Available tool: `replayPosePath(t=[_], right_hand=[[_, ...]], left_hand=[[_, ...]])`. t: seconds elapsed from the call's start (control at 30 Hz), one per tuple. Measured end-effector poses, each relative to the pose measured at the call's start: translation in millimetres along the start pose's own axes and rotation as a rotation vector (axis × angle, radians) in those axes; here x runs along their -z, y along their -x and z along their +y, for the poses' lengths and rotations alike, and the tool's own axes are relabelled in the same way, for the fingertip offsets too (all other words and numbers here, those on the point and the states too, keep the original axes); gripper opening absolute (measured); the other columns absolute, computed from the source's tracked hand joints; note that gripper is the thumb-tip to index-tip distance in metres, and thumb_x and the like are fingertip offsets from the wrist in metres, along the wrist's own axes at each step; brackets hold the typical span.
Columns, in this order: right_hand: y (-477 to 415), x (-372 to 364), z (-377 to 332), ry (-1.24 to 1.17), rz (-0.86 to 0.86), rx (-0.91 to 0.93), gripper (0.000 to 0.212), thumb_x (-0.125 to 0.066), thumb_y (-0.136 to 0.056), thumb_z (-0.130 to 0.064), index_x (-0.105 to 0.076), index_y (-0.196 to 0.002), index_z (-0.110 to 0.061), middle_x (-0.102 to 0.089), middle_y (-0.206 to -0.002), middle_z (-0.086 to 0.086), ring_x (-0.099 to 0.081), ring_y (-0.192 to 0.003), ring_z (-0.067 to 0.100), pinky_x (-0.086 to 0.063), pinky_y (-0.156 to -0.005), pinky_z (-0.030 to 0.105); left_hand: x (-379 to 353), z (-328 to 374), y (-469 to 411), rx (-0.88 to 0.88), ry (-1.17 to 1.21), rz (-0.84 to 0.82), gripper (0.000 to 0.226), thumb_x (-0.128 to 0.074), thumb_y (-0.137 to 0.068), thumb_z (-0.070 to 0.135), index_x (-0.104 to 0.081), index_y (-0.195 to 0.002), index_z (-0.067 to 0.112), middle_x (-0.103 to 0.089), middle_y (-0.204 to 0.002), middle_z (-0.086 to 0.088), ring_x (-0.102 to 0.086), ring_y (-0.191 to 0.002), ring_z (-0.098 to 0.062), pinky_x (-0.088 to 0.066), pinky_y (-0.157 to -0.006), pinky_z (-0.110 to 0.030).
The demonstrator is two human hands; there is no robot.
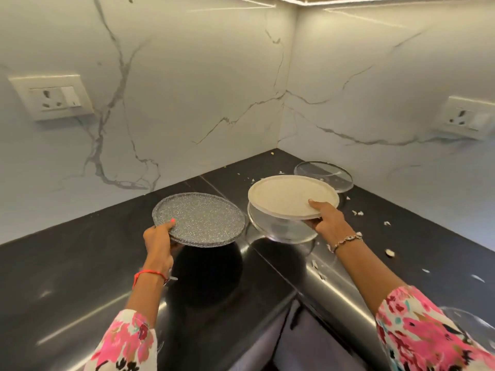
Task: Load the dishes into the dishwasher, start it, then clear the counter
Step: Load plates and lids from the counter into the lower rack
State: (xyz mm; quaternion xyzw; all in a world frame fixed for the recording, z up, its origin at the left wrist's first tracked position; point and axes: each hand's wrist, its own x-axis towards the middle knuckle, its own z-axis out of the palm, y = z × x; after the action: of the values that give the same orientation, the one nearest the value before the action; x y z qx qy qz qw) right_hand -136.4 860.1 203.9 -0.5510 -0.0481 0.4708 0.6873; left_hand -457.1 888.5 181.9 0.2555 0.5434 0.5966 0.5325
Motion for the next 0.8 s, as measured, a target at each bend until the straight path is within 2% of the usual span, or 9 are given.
replayPosePath(t=[0.1,0.17,0.27,0.37,0.43,0.53,0.63,0.7,0.8], right_hand=[[54.6,49.1,17.7,-0.025,-0.053,0.016,0.056,-0.065,-0.079,0.003,-0.044,-0.131,-0.002,-0.057,-0.123,0.019,-0.060,-0.080,0.028,-0.053,-0.040,0.032],[86.7,79.5,27.2,-0.046,-0.069,0.005,0.053,-0.065,-0.079,0.003,-0.046,-0.129,0.000,-0.058,-0.122,0.019,-0.060,-0.078,0.027,-0.052,-0.038,0.030],[139.5,128.3,40.5,-0.027,-0.059,0.004,0.047,-0.065,-0.080,0.000,-0.050,-0.124,0.002,-0.059,-0.121,0.018,-0.062,-0.088,0.030,-0.056,-0.047,0.033],[187.1,175.1,52.5,-0.009,-0.020,-0.012,0.045,-0.064,-0.081,-0.001,-0.050,-0.124,0.000,-0.058,-0.121,0.018,-0.058,-0.102,0.033,-0.057,-0.060,0.041],[219.6,206.7,63.1,-0.021,-0.033,-0.022,0.037,-0.061,-0.083,0.000,-0.051,-0.119,-0.006,-0.060,-0.115,0.016,-0.058,-0.097,0.031,-0.058,-0.061,0.044],[266.1,255.1,87.7,-0.042,0.019,-0.058,0.039,-0.063,-0.082,-0.001,-0.052,-0.119,-0.008,-0.060,-0.113,0.014,-0.059,-0.091,0.028,-0.058,-0.048,0.036],[315.6,300.8,117.8,-0.021,0.105,-0.056,0.039,-0.064,-0.081,-0.002,-0.052,-0.118,-0.007,-0.061,-0.109,0.014,-0.059,-0.086,0.027,-0.056,-0.044,0.031],[351.1,328.8,141.2,0.007,0.135,-0.056,0.033,-0.063,-0.083,-0.003,-0.051,-0.112,-0.011,-0.058,-0.110,0.014,-0.057,-0.080,0.024,-0.056,-0.049,0.033],[404.6,373.0,184.3,0.035,0.226,-0.058,0.041,-0.064,-0.082,-0.002,-0.051,-0.120,-0.009,-0.056,-0.113,0.014,-0.056,-0.091,0.029,-0.052,-0.063,0.039]], left_hand=[[33.9,-8.9,62.4,0.017,0.094,0.005,0.017,-0.050,-0.088,0.002,-0.054,-0.073,0.009,-0.055,-0.072,-0.005,-0.054,-0.064,-0.016,-0.046,-0.034,-0.016],[57.8,-14.2,93.0,0.018,0.088,-0.011,0.016,-0.049,-0.088,0.004,-0.056,-0.074,0.008,-0.057,-0.075,-0.005,-0.056,-0.066,-0.016,-0.050,-0.040,-0.018],[94.0,-21.3,140.7,0.045,0.012,-0.064,0.015,-0.049,-0.087,0.006,-0.059,-0.076,0.008,-0.060,-0.079,-0.006,-0.058,-0.070,-0.019,-0.050,-0.058,-0.029],[121.7,-29.3,184.9,0.063,-0.012,-0.096,0.013,-0.049,-0.088,0.006,-0.059,-0.080,0.004,-0.060,-0.080,-0.008,-0.058,-0.070,-0.020,-0.048,-0.063,-0.030],[137.5,-38.5,212.6,0.089,-0.042,-0.124,0.012,-0.049,-0.088,0.006,-0.059,-0.089,0.001,-0.063,-0.076,-0.007,-0.059,-0.067,-0.020,-0.051,-0.062,-0.032],[164.7,-62.5,244.5,0.146,-0.103,-0.154,0.013,-0.051,-0.088,0.009,-0.059,-0.092,0.000,-0.065,-0.069,-0.006,-0.061,-0.059,-0.020,-0.053,-0.057,-0.030],[195.0,-87.0,275.5,0.152,-0.207,-0.187,0.012,-0.052,-0.089,0.008,-0.059,-0.093,-0.001,-0.064,-0.066,-0.006,-0.059,-0.056,-0.019,-0.050,-0.052,-0.026],[217.1,-105.4,298.4,0.152,-0.262,-0.226,0.010,-0.052,-0.089,0.007,-0.057,-0.096,0.002,-0.061,-0.071,-0.007,-0.057,-0.059,-0.020,-0.050,-0.049,-0.025],[257.4,-135.4,339.6,0.164,-0.363,-0.311,0.006,-0.052,-0.089,0.007,-0.055,-0.094,0.007,-0.059,-0.074,-0.007,-0.054,-0.060,-0.019,-0.049,-0.049,-0.025]])
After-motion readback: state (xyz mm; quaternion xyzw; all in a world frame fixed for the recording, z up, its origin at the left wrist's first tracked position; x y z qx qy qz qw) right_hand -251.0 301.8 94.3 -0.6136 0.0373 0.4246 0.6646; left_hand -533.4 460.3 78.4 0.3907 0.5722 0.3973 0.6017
